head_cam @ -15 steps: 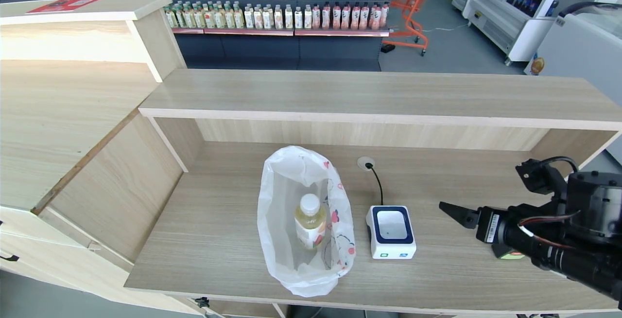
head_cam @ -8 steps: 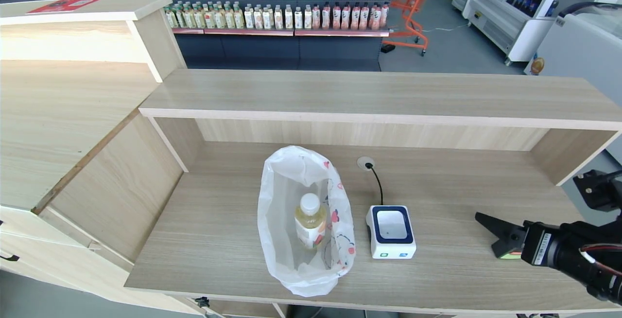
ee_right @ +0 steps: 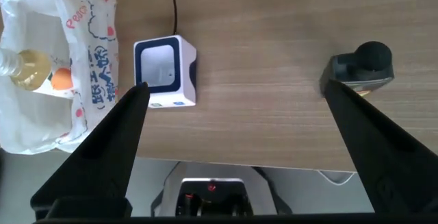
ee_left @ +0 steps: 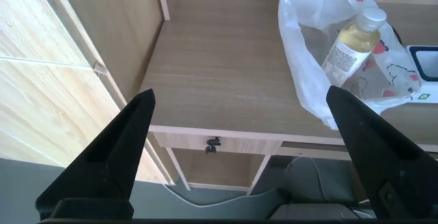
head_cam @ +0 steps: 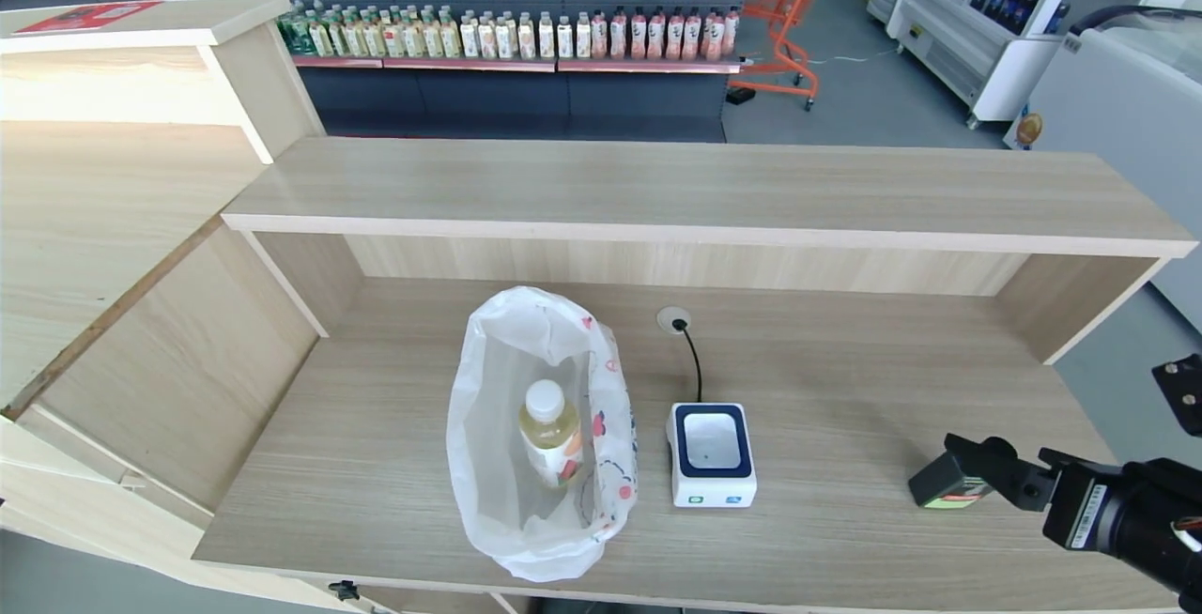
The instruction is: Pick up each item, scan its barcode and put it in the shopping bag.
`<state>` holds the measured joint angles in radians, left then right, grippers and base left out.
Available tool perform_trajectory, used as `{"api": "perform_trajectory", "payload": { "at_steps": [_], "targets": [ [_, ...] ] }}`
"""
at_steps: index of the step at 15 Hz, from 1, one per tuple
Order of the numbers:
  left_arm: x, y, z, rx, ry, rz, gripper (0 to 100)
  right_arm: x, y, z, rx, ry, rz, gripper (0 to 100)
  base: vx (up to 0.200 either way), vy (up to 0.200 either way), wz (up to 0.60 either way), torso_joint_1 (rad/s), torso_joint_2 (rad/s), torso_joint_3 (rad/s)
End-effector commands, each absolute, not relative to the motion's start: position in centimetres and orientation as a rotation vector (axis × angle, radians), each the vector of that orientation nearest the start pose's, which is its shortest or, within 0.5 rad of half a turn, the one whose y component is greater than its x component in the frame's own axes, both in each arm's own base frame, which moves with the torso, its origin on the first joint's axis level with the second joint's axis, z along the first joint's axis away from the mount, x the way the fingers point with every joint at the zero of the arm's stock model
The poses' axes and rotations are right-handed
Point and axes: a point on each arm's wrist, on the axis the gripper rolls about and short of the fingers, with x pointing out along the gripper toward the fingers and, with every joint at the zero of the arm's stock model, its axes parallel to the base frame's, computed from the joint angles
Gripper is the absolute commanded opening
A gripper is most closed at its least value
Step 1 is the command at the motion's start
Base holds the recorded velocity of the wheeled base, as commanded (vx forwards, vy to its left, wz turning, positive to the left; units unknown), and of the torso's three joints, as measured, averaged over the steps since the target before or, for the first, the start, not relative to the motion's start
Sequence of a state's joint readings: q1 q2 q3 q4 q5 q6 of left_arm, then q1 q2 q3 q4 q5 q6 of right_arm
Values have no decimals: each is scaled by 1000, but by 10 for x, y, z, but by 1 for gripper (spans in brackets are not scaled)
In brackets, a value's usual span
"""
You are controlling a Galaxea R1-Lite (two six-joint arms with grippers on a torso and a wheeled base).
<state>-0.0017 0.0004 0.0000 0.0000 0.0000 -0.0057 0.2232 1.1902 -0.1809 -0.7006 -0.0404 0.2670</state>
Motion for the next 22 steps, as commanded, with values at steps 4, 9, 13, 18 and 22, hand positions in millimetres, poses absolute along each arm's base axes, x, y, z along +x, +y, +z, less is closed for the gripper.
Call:
{"api": "perform_trajectory", "payload": {
  "at_steps": [4, 9, 13, 18, 22],
  "targets": [
    [-23, 0, 75, -8, 0, -2, 100, 139, 31, 139, 222, 340, 139, 100, 0, -50, 0, 1, 3, -1],
    [-23, 0, 75, -8, 0, -2, 100, 138, 31, 139, 222, 340, 139, 100, -120, 0, 0, 6, 3, 0],
    [-23, 0, 75, -9, 0, -2, 100, 132, 27, 137, 219, 340, 102, 100, -150, 0, 0, -6, 1, 1],
    [-23, 0, 75, -6, 0, -2, 100, 110, 20, 136, 202, 404, 39, 100, 0, -120, 0, 5, 0, 0],
    [-23, 0, 75, -6, 0, 0, 100, 104, 18, 140, 199, 403, 36, 100, 0, -200, 0, 4, 5, 1]
  ]
}}
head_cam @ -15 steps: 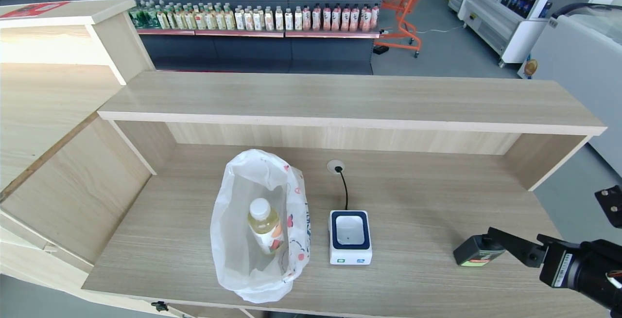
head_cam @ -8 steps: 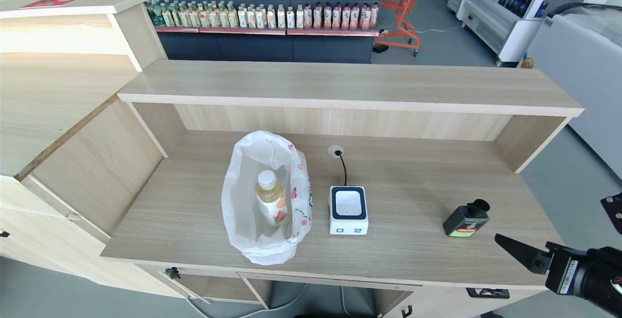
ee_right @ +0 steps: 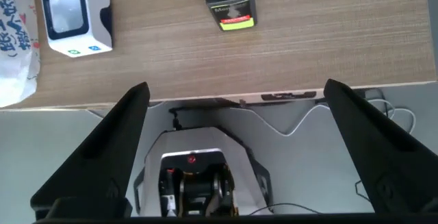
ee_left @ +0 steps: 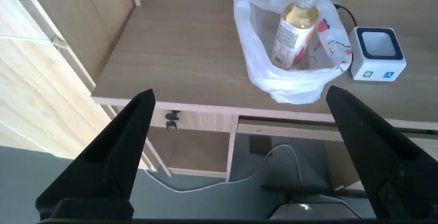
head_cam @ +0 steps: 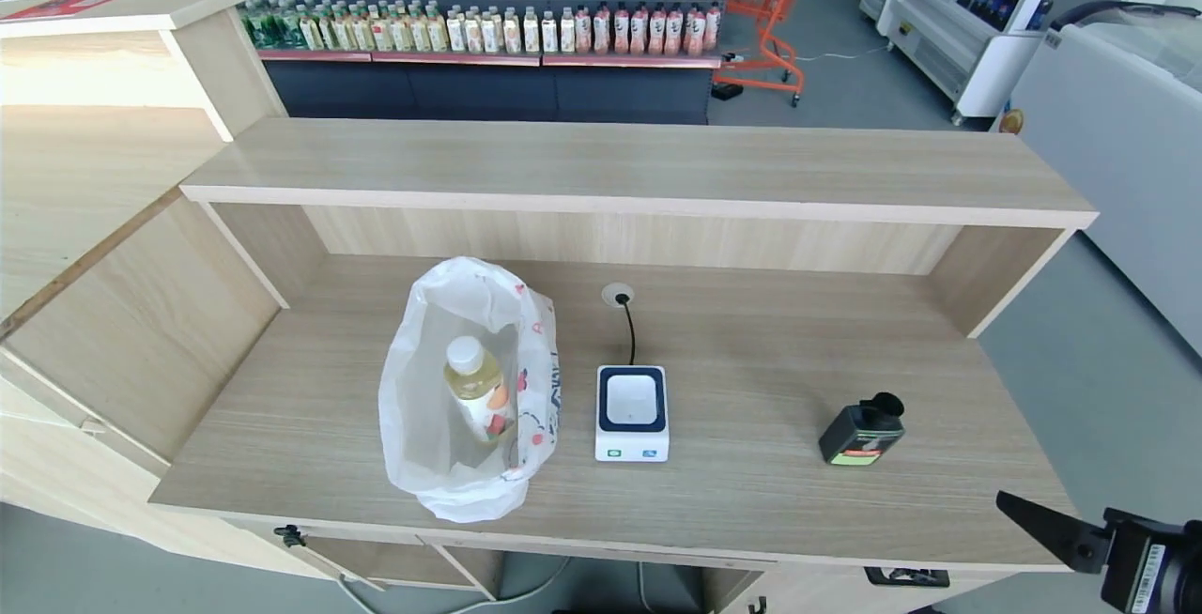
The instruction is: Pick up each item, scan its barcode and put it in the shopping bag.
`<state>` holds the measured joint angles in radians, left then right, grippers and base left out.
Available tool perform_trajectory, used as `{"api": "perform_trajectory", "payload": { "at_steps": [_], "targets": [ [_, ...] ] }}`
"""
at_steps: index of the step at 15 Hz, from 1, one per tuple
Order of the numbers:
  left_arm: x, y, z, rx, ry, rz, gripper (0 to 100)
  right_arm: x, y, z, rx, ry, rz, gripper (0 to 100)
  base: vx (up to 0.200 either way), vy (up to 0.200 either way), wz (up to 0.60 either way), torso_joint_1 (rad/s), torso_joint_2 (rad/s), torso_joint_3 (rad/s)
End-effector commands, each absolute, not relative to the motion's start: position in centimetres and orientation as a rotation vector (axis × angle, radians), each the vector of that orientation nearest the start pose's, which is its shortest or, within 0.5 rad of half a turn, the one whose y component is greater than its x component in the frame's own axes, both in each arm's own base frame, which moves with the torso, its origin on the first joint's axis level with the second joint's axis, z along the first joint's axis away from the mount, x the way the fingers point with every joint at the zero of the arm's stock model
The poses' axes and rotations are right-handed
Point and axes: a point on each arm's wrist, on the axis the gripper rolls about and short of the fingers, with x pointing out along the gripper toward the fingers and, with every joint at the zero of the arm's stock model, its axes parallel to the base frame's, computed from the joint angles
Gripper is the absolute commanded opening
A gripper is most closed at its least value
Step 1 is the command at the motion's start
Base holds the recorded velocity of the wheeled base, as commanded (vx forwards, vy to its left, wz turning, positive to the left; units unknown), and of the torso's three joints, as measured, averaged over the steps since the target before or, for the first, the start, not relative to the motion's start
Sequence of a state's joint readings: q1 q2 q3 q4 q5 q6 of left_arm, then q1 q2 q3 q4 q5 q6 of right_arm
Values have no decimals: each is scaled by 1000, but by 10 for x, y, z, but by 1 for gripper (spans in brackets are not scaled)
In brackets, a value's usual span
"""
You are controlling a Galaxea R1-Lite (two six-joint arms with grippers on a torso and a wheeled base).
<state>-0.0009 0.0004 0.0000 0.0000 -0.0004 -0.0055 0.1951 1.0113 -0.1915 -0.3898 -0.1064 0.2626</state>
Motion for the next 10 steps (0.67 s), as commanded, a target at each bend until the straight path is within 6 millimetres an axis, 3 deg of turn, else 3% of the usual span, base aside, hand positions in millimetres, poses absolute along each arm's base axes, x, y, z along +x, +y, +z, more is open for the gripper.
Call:
{"api": "perform_trajectory", "payload": {
  "at_steps": [1, 9, 10],
  "targets": [
    [-23, 0, 75, -6, 0, -2, 100, 104, 18, 140, 197, 412, 34, 100, 0, -200, 0, 2, 2, 2],
    [-23, 0, 75, -8, 0, -2, 100, 91, 10, 134, 44, 573, -21, 100, 0, -200, 0, 3, 2, 4],
    [-23, 0, 75, -8, 0, -2, 100, 94, 10, 136, 21, 580, -19, 100, 0, 0, 0, 0, 0, 0]
  ]
}}
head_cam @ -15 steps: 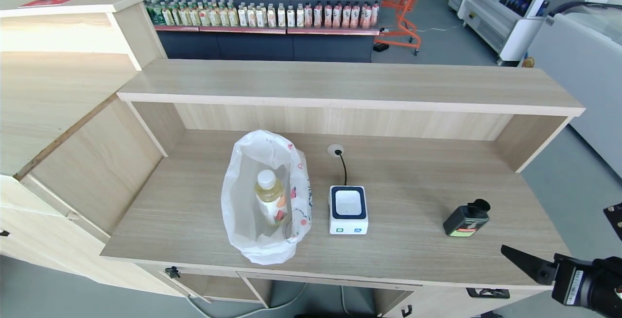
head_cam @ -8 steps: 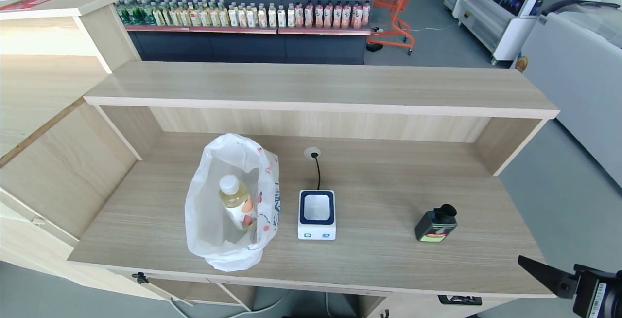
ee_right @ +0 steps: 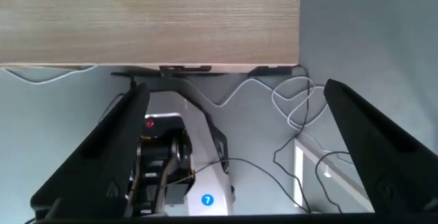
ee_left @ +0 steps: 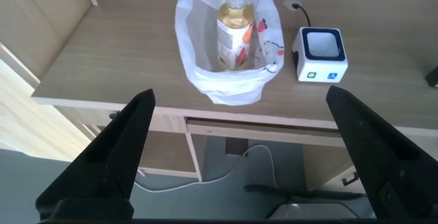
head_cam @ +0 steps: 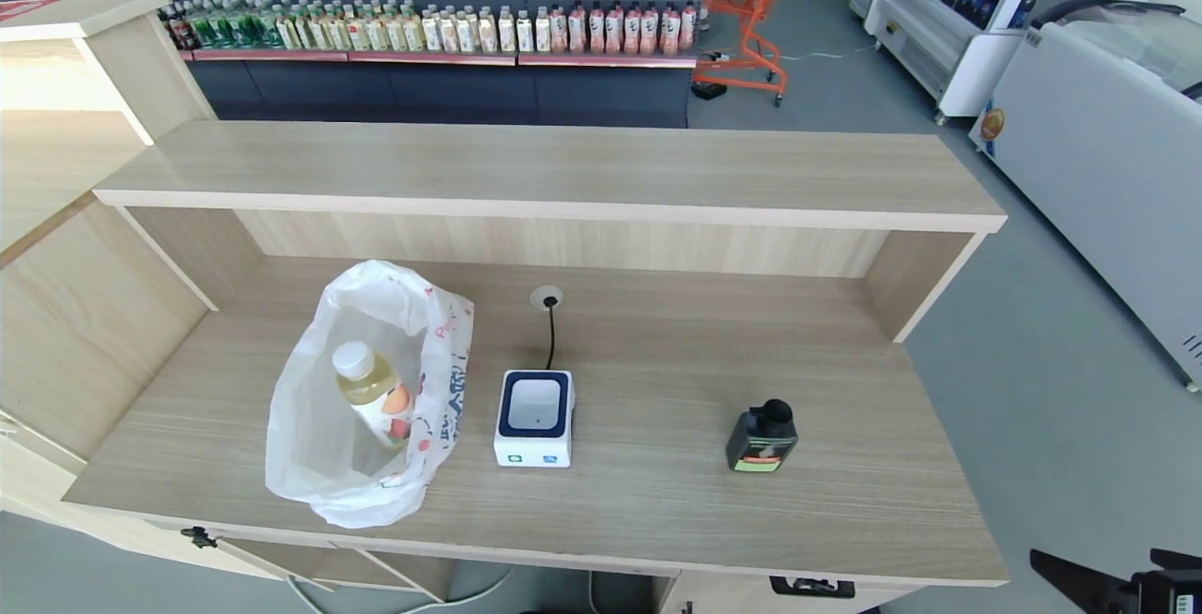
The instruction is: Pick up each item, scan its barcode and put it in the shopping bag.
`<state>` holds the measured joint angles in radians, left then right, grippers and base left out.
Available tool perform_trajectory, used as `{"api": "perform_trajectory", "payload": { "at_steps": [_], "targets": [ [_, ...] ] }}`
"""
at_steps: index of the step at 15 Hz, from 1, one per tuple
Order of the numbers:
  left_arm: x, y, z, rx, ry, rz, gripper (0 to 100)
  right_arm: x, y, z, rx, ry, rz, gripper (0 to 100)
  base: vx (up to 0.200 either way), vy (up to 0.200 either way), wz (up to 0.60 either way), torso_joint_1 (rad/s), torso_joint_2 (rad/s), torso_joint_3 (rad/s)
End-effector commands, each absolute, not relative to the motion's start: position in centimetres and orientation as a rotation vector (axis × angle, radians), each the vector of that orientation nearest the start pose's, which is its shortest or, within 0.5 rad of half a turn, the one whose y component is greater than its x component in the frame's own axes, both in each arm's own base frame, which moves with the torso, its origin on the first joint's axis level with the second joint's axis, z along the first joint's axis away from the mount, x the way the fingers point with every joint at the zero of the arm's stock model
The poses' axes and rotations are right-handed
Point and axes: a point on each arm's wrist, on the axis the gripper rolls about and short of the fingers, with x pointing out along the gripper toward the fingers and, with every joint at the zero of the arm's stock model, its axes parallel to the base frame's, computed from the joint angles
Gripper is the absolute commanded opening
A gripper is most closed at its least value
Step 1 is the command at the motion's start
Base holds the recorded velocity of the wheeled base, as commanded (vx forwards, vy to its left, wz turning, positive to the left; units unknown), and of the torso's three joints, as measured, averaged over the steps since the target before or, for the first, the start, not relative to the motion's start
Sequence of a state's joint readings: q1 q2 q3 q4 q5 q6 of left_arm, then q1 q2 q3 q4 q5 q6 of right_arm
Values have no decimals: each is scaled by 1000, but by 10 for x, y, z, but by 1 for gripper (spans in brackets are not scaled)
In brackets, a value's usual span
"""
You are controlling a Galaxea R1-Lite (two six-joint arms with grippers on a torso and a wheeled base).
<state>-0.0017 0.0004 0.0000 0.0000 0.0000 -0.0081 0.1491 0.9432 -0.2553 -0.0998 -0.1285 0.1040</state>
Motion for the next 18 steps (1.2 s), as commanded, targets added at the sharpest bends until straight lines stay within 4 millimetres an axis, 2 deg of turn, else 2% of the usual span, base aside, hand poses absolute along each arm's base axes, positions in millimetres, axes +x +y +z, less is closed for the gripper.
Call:
{"api": "perform_trajectory", "payload": {
  "at_steps": [1, 3, 5, 6, 8, 11, 13, 16, 18],
  "targets": [
    [-23, 0, 76, -8, -2, -2, 100, 97, 9, 135, -13, 611, -24, 100, 0, 0, 0, 0, 0, 0],
    [-23, 0, 75, -8, 0, -2, 100, 102, 4, 132, -101, 688, -49, 100, 0, 0, 0, 0, 0, 0],
    [-23, 0, 75, -8, 0, -2, 100, 118, 0, 129, -200, 762, -39, 100, 0, 0, 0, 0, 0, 0],
    [-23, 0, 75, -8, 0, -2, 100, 141, 4, 128, -264, 816, 12, 100, 0, 0, 0, 0, 0, 0],
    [-23, 0, 76, -8, -2, -2, 100, 182, 20, 129, -324, 813, 103, 100, 0, 0, 0, 0, 0, 0],
    [-23, 0, 75, -8, 0, -2, 100, 225, 50, 116, -412, 769, 221, 100, 0, 0, 0, 0, 0, 0],
    [-23, 0, 75, -8, 0, -2, 100, 244, 59, 101, -483, 727, 315, 100, 0, 0, 0, 0, 0, 0],
    [-23, 0, 75, -8, 0, -2, 100, 255, 64, 86, -559, 705, 447, 100, 0, 0, 0, 0, 0, 0],
    [-23, 0, 75, -8, 0, -2, 100, 259, 66, 79, -596, 712, 473, 100, 0, 0, 0, 0, 0, 0]
  ]
}}
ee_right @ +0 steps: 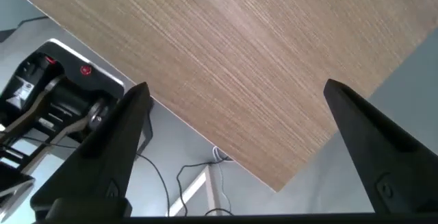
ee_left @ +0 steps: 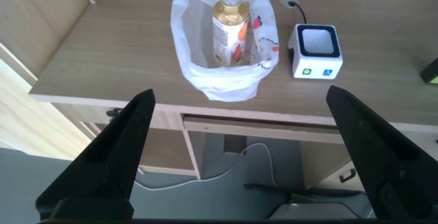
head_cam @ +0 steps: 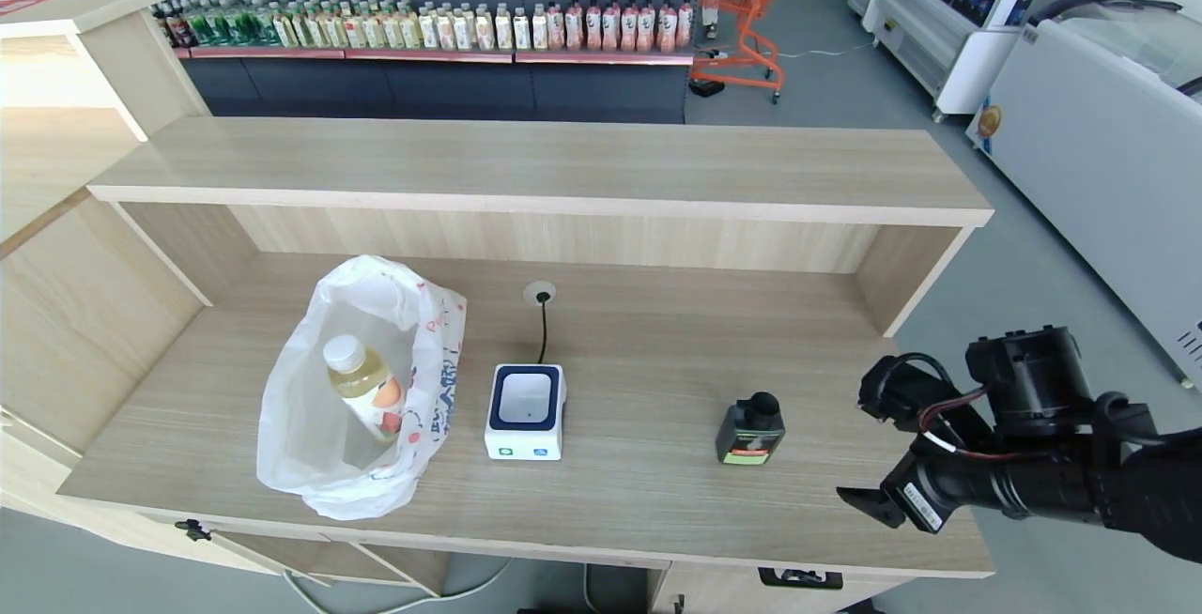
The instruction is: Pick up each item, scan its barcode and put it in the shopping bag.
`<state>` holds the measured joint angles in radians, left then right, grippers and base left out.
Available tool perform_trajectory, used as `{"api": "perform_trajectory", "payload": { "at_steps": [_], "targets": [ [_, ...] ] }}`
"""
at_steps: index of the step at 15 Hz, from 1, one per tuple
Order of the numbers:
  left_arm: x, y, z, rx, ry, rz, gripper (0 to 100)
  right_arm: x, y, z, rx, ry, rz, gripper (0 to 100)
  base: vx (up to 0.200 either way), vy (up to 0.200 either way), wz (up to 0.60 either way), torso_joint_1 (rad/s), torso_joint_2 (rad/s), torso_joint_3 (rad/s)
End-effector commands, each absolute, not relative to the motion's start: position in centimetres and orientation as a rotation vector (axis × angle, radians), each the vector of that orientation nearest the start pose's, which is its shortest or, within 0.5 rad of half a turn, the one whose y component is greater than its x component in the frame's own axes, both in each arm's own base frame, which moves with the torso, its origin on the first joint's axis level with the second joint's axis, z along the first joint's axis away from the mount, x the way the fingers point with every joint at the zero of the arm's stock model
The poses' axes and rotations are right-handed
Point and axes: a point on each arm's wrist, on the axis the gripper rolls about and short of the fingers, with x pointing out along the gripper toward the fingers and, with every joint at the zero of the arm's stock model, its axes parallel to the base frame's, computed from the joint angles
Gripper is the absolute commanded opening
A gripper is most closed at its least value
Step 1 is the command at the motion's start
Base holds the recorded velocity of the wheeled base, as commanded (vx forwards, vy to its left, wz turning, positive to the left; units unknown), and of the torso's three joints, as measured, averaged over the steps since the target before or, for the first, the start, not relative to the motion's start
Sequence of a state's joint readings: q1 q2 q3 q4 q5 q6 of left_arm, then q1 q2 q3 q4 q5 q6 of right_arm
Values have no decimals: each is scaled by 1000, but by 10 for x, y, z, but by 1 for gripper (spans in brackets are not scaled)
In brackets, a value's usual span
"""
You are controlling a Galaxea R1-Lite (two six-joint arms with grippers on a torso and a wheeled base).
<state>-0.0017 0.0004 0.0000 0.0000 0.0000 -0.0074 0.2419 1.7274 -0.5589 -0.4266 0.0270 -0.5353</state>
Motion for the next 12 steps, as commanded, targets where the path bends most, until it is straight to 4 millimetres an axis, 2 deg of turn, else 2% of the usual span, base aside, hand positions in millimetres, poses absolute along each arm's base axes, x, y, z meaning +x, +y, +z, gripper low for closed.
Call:
{"api": "perform_trajectory", "payload": {
  "at_steps": [1, 5, 7, 8, 12],
  "targets": [
    [-23, 0, 75, -8, 0, 0, 100, 261, 68, 76, -602, 708, 481, 100, 0, 0, 0, 0, 0, 0],
    [-23, 0, 75, -9, 0, -2, 100, 277, 89, 63, -593, 629, 563, 100, 0, 0, 0, 0, 0, 0],
    [-23, 0, 75, -8, 0, -2, 100, 280, 92, 57, -595, 631, 578, 100, 0, 0, 0, 0, 0, 0],
    [-23, 0, 75, -8, 0, -2, 100, 282, 96, 54, -596, 627, 585, 0, 0, 0, 0, 0, 0, 0],
    [-23, 0, 75, -8, 0, -2, 100, 293, 107, 45, -592, 590, 612, 0, 0, 0, 0, 0, 0, 0]
  ]
}}
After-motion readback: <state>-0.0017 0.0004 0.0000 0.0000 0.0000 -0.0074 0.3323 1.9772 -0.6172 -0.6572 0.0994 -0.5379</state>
